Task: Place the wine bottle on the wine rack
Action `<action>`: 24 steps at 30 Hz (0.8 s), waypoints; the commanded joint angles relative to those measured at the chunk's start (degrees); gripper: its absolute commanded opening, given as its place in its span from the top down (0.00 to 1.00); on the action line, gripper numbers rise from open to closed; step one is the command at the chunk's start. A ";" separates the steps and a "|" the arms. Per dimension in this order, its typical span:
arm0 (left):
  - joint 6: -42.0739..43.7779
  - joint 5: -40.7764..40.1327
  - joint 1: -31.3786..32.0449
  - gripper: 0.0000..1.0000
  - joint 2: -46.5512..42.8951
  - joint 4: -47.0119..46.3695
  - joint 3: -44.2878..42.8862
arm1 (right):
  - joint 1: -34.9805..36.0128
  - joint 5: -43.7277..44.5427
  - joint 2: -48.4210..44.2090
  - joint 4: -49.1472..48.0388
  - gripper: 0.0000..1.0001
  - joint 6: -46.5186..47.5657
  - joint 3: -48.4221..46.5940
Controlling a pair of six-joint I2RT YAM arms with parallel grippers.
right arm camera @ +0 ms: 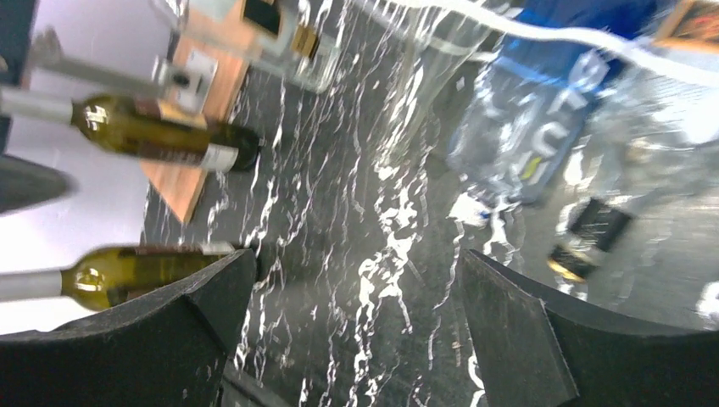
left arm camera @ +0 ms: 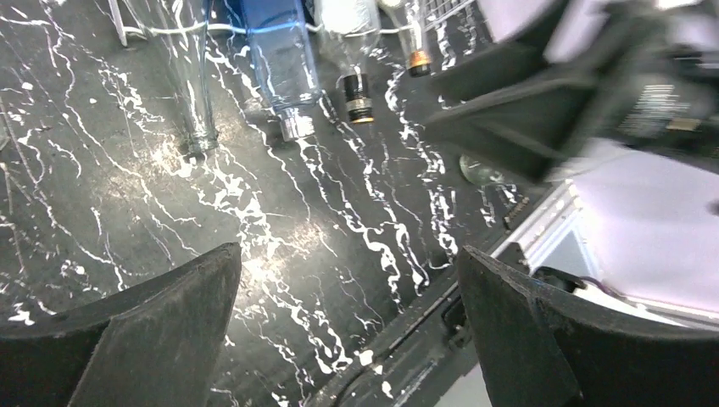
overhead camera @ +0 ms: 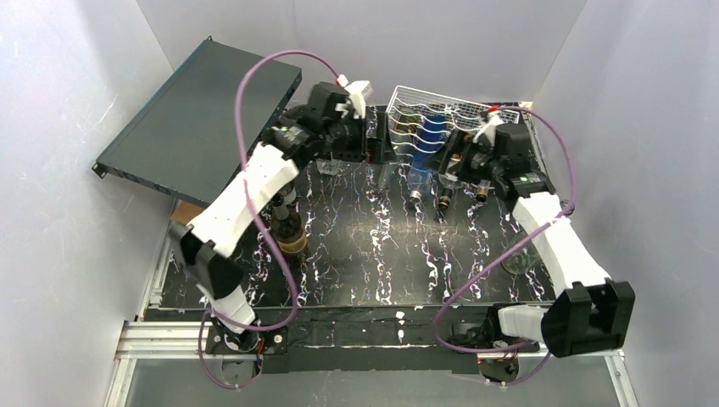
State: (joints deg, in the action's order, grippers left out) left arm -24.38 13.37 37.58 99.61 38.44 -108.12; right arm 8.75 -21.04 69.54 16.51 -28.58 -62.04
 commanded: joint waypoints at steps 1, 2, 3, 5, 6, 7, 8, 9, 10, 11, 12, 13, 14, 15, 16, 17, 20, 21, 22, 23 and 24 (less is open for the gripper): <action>-0.69 3.01 -0.71 0.02 -9.21 5.64 2.17 | 9.72 -0.92 4.98 -1.03 0.02 0.70 -3.16; 0.18 1.37 -0.76 0.02 -10.92 6.81 2.09 | 12.42 0.10 6.47 -1.04 0.02 0.82 -3.76; 0.81 -0.58 -0.76 0.02 -12.50 8.17 1.60 | 14.83 1.06 7.62 -1.04 0.01 0.82 -4.39; 1.69 -6.00 -0.76 0.02 -15.40 11.59 -0.09 | 19.90 3.19 9.87 -1.43 0.02 0.37 -5.21; 1.99 -8.45 -0.76 0.02 -16.74 12.98 -1.21 | 22.54 4.46 10.90 -1.87 0.02 0.12 -5.35; 2.28 -10.90 -0.76 0.02 -18.33 14.11 -2.25 | 25.03 5.07 11.91 -2.32 0.02 -0.09 -5.37; 2.58 -12.33 -0.78 0.02 -19.75 14.69 -3.07 | 27.26 5.91 12.88 -2.65 0.02 -0.34 -5.29; 2.91 -14.83 -0.76 0.02 -21.54 14.79 -3.68 | 29.65 7.28 13.86 -2.83 0.02 -0.48 -4.96; 3.12 -16.35 -0.80 0.02 -23.32 14.71 -4.02 | 31.84 8.48 14.70 -3.07 0.02 -0.66 -4.44; 3.30 -18.07 -0.83 0.02 -25.09 14.46 -4.19 | 34.21 9.33 15.46 -3.47 0.02 -0.62 -3.20; 3.48 -19.48 -0.80 0.02 -26.94 14.10 -4.16 | 36.40 10.41 16.26 -3.72 0.02 -0.63 -2.12; 3.73 -20.72 -0.80 0.02 -29.26 13.59 -3.71 | 38.41 11.65 17.04 -3.84 0.02 -0.55 -1.04; 3.93 -22.02 -0.81 0.02 -31.27 12.80 -2.76 | 40.41 13.23 17.90 -3.59 0.02 -0.29 -0.12; 4.06 -23.43 -0.76 0.02 -33.44 11.72 -0.92 | 42.19 14.84 18.60 -3.25 0.02 0.07 0.78; 4.22 -24.79 -0.82 0.02 -35.38 10.72 0.86 | 43.69 16.27 19.35 -2.79 0.02 0.54 1.46; 4.18 -26.57 -0.77 0.02 -37.40 9.62 2.63 | 45.04 17.76 19.89 -2.16 0.02 1.17 1.96; 3.49 -30.67 -0.76 0.02 -42.26 7.48 6.15 | 49.25 23.97 19.88 -0.42 0.02 5.36 1.97; 3.65 -31.32 -0.76 0.02 -43.50 6.92 6.86 | 51.10 27.06 19.19 0.18 0.02 6.86 1.53; 4.25 -31.91 -0.77 0.02 -44.49 6.30 7.26 | 52.54 29.31 18.30 0.42 0.02 8.13 0.96; 4.72 -32.44 -0.76 0.02 -45.14 6.15 7.31 | 53.53 30.49 17.41 0.07 0.02 9.30 0.35; 5.22 -33.04 -0.78 0.02 -45.74 6.13 7.15 | 54.23 31.01 16.30 -0.79 0.02 10.27 -0.34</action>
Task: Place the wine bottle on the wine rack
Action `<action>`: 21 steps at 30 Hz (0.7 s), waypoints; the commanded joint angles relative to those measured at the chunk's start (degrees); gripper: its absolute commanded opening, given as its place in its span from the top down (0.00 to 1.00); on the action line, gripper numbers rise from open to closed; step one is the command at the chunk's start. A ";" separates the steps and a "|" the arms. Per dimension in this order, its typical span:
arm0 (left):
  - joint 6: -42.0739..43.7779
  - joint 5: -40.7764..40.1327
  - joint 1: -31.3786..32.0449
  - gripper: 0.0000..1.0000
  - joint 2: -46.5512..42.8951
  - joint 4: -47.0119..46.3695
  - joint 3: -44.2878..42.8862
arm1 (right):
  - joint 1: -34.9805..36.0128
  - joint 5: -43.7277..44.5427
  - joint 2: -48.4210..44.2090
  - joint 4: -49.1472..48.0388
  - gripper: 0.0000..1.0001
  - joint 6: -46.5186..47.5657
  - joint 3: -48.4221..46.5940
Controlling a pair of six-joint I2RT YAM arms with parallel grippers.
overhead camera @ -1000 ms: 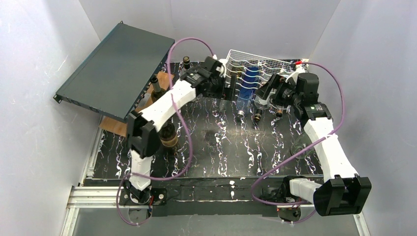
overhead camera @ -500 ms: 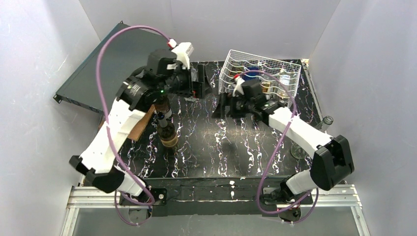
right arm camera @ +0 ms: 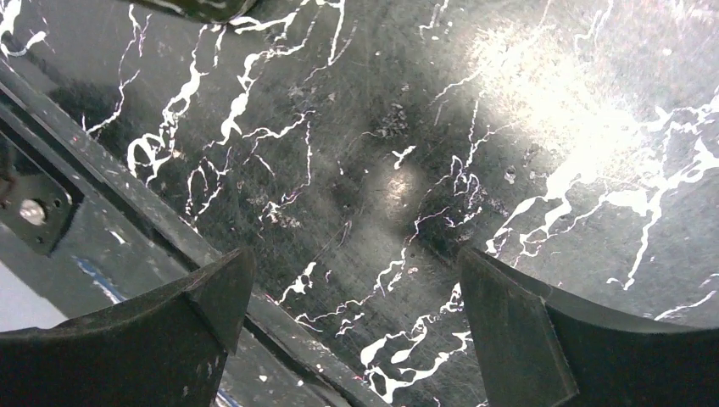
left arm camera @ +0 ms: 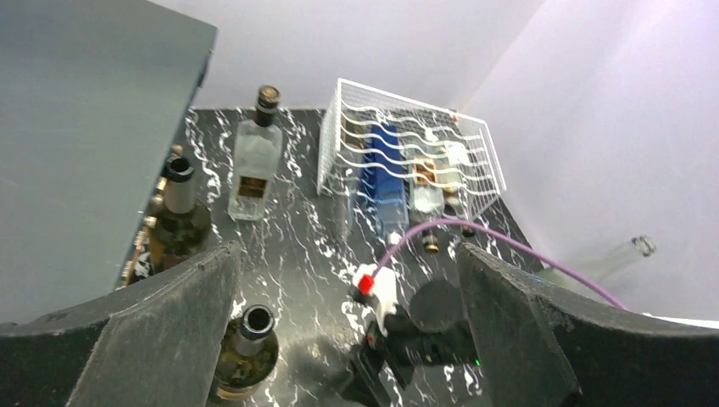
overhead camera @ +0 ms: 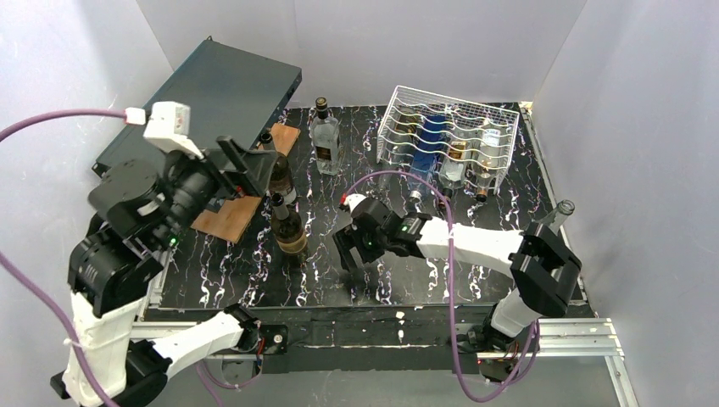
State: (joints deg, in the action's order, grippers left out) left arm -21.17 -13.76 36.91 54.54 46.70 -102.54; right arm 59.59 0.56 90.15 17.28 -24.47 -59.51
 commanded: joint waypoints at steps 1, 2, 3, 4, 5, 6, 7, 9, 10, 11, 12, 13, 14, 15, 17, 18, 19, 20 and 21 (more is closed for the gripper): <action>2.42 -6.61 -0.13 0.02 -1.22 -2.14 1.45 | 4.09 9.55 -5.69 -2.72 0.02 7.13 -3.59; 2.78 -7.22 -0.16 0.02 -1.80 -2.18 1.47 | 4.58 9.27 -6.47 -4.49 0.02 8.17 -4.25; 3.08 -8.07 -0.10 0.02 -2.41 -2.22 1.51 | 5.03 8.86 -7.18 -6.46 0.02 9.15 -4.93; 3.41 -8.93 -0.13 0.02 -2.99 -2.25 1.69 | 5.27 8.34 -7.52 -8.20 0.02 9.92 -5.88; 3.80 -9.48 -0.09 0.02 -3.70 -2.37 1.92 | 5.42 7.72 -7.56 -10.04 0.02 10.42 -6.91; 4.15 -10.12 -0.15 0.02 -4.31 -2.40 2.11 | 5.52 7.37 -7.30 -11.48 0.01 10.70 -8.66; 4.54 -10.55 -0.09 0.02 -4.77 -2.40 2.33 | 5.53 7.20 -6.82 -13.20 0.02 10.80 -10.19; 5.18 -11.00 -0.08 0.02 -5.99 -2.19 2.94 | 5.53 7.65 -4.98 -14.32 0.02 10.70 -14.36; 5.29 -11.22 -0.08 0.02 -6.48 -1.96 3.08 | 5.53 7.28 -3.52 -14.22 0.02 10.74 -16.89; 5.48 -11.33 -0.12 0.02 -6.88 -1.55 3.17 | 5.53 6.70 -1.93 -13.67 0.02 10.76 -19.96; 5.71 -11.49 -0.11 0.02 -7.23 -1.33 3.26 | 5.53 6.13 -0.13 -12.88 0.02 10.71 -22.99; 5.96 -11.73 -0.08 0.02 -7.52 -0.98 3.27 | 5.53 5.64 1.61 -12.07 0.02 10.49 -25.78; 6.31 -12.10 -0.08 0.02 -7.83 -0.67 3.23 | 5.69 5.14 2.93 -11.60 0.02 10.31 -28.18; 6.46 -12.47 -0.08 0.02 -8.06 -0.30 3.18 | 5.83 4.83 4.19 -11.54 0.02 10.24 -30.08; 6.73 -13.00 -0.12 0.02 -8.58 0.20 3.12 | 6.35 4.76 5.88 -11.58 0.02 10.14 -32.68; 6.89 -13.12 -0.08 0.02 -8.79 0.28 3.18 | 6.60 4.74 6.59 -11.31 0.02 10.10 -33.78; 6.99 -13.28 -0.08 0.02 -8.93 0.35 3.22 | 6.81 4.68 7.33 -11.11 0.02 10.02 -34.55; 7.06 -13.31 -0.09 0.02 -9.08 0.39 3.17 | 6.91 4.52 7.75 -11.09 0.02 9.93 -34.99; 7.10 -13.39 -0.10 0.02 -9.18 0.34 3.21 | 7.13 4.32 7.98 -11.12 0.02 9.82 -35.22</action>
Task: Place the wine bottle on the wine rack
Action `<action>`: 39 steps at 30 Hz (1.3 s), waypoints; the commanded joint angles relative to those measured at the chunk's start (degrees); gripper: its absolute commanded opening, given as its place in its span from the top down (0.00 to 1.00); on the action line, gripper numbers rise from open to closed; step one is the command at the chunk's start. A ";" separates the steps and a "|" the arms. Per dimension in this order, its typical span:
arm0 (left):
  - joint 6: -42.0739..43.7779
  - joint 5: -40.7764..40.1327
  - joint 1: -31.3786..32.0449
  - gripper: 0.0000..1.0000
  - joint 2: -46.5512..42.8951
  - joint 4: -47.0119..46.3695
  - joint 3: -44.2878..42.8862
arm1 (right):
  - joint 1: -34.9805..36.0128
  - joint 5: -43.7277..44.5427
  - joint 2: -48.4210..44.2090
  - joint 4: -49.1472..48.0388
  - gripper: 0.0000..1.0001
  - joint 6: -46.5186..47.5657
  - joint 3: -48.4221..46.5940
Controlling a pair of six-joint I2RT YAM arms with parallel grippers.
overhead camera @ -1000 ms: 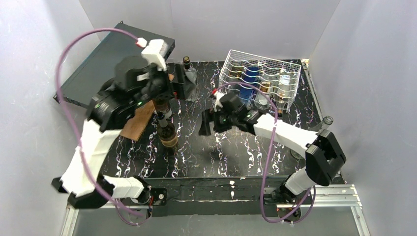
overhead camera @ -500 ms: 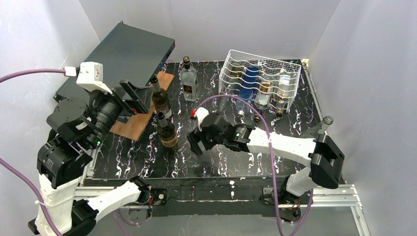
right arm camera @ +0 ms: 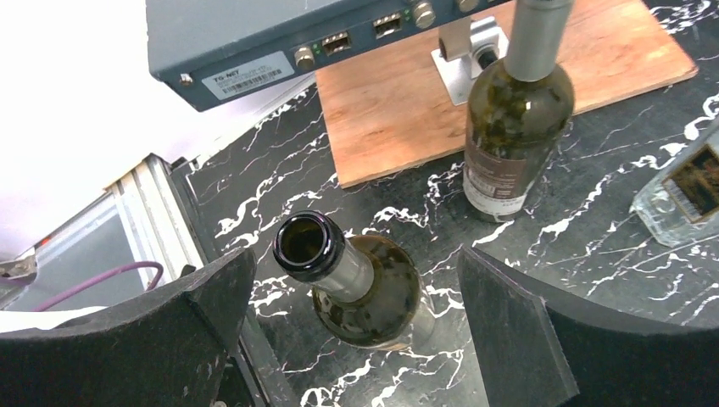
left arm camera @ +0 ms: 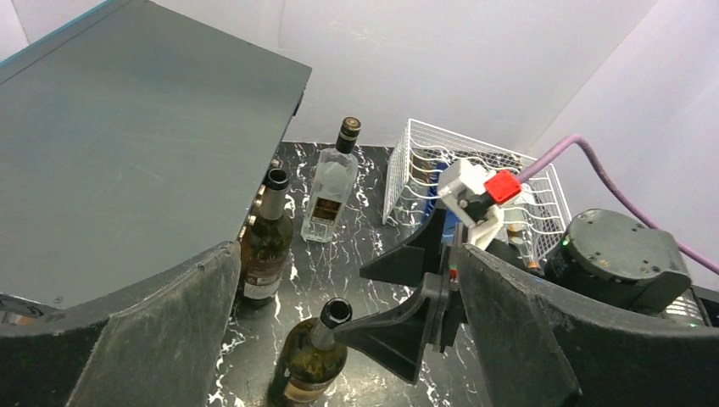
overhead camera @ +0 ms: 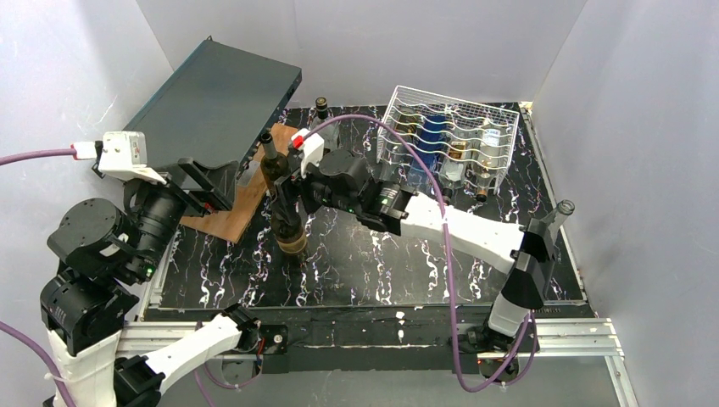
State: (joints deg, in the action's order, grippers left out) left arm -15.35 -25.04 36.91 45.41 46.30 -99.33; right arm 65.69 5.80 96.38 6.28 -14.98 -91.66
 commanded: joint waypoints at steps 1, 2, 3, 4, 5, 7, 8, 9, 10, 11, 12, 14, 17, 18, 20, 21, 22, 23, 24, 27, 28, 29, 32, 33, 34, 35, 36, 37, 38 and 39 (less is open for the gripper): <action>1.37 -2.12 -0.09 0.02 -0.05 0.75 0.01 | 1.14 -0.95 1.93 -0.13 0.02 0.23 -3.09; 1.38 -2.08 -0.08 0.02 -0.03 0.67 0.06 | 1.25 -0.76 2.15 -0.21 0.02 0.09 -2.97; 1.38 -2.04 -0.08 0.02 0.07 0.66 0.07 | 1.35 -0.44 2.35 -0.22 0.02 0.05 -2.92; 1.46 -1.91 -0.10 0.02 0.22 0.63 0.12 | 1.51 0.13 2.68 -0.22 0.02 0.00 -2.91; 1.39 -1.79 -0.08 0.02 0.40 0.67 0.30 | 1.73 0.66 3.14 -0.11 0.02 0.04 -3.06; 1.30 -1.29 -0.11 0.02 0.95 0.74 0.79 | 2.41 1.76 4.10 0.28 0.02 0.38 -3.53; 1.22 -0.87 -0.08 0.02 1.18 0.80 1.02 | 3.02 2.93 4.68 0.53 0.02 0.59 -3.84; 1.14 -0.44 -0.12 0.02 1.44 0.90 1.14 | 3.67 5.13 5.30 1.15 0.02 0.84 -4.32; 0.95 -0.09 -0.10 0.02 1.70 1.21 1.14 | 4.48 8.13 6.03 2.03 0.02 1.15 -5.19; 0.80 0.18 -0.08 0.02 1.89 1.43 1.15 | 5.22 10.66 6.73 2.86 0.03 1.50 -6.20; 0.60 0.36 -0.08 0.02 2.02 1.71 1.14 | 5.73 13.28 7.38 3.42 0.04 1.87 -6.92; 0.52 0.51 -0.13 0.02 2.14 1.97 1.22 | 6.46 15.86 8.48 4.09 0.07 1.94 -7.90; 0.42 0.44 -0.13 0.02 1.99 2.00 1.35 | 6.93 18.60 9.51 4.61 0.14 1.62 -8.45; 0.41 0.35 -0.09 0.02 1.90 2.02 1.41 | 6.99 19.13 9.56 4.36 0.15 1.67 -8.21; 0.33 0.17 -0.08 0.02 1.73 2.02 1.37 | 6.99 20.22 9.49 3.49 0.19 2.03 -7.40; 0.33 -0.04 -0.08 0.02 1.64 2.02 1.42 | 6.99 20.79 9.37 3.03 0.21 2.42 -7.04; 0.32 -0.26 -0.08 0.02 1.61 2.03 1.62 | 6.99 21.21 8.90 1.83 0.26 2.86 -6.13; 0.20 -0.15 -0.08 0.02 1.70 2.10 1.80 | 6.99 20.66 8.47 0.01 0.29 2.96 -5.08; -0.12 0.11 -0.08 0.02 1.70 2.08 1.93 | 6.99 20.16 8.30 -1.31 0.33 3.02 -4.37; -0.79 0.35 -0.10 0.02 1.57 2.06 2.11 | 6.99 18.51 9.07 -1.62 0.48 2.68 -4.73; -0.90 0.34 -0.08 0.02 1.44 2.14 2.37 | 6.99 18.67 8.88 -1.47 0.54 3.07 -4.61; -0.97 0.28 -0.08 0.02 1.46 2.32 2.35 | 6.99 19.66 8.61 -1.18 0.57 3.49 -4.30; -1.25 0.38 -0.08 0.02 1.62 2.37 2.83 | 6.78 23.25 6.12 -1.46 0.70 4.44 -1.80; -1.32 0.47 -0.10 0.02 1.74 2.39 2.94 | 6.62 23.94 5.36 -1.59 0.73 4.82 -1.06; -1.34 0.63 -0.08 0.02 1.91 2.34 2.99 | 6.32 24.56 4.19 -1.70 0.77 5.34 -0.21; -1.41 0.73 -0.09 0.02 2.02 2.35 3.18 | 6.10 25.53 3.38 -1.65 0.81 5.66 0.57; -1.43 0.82 -0.12 0.02 2.17 2.35 3.28 | 5.71 26.61 2.37 -1.63 0.85 5.91 1.39; -1.43 0.90 -0.13 0.02 2.33 2.37 3.39 | 5.23 27.42 1.33 -1.55 0.88 6.13 2.35; -1.43 1.02 -0.09 0.02 2.52 2.36 3.44 | 4.63 28.01 0.29 -1.35 0.91 6.16 3.29; -1.43 1.12 -0.17 0.02 2.69 2.37 3.62 | 3.82 28.35 -1.04 -1.24 0.93 6.19 4.48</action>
State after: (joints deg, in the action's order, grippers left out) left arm -16.49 -24.38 36.91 47.09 48.47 -96.23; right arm 72.27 28.16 101.65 5.89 -11.18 -90.06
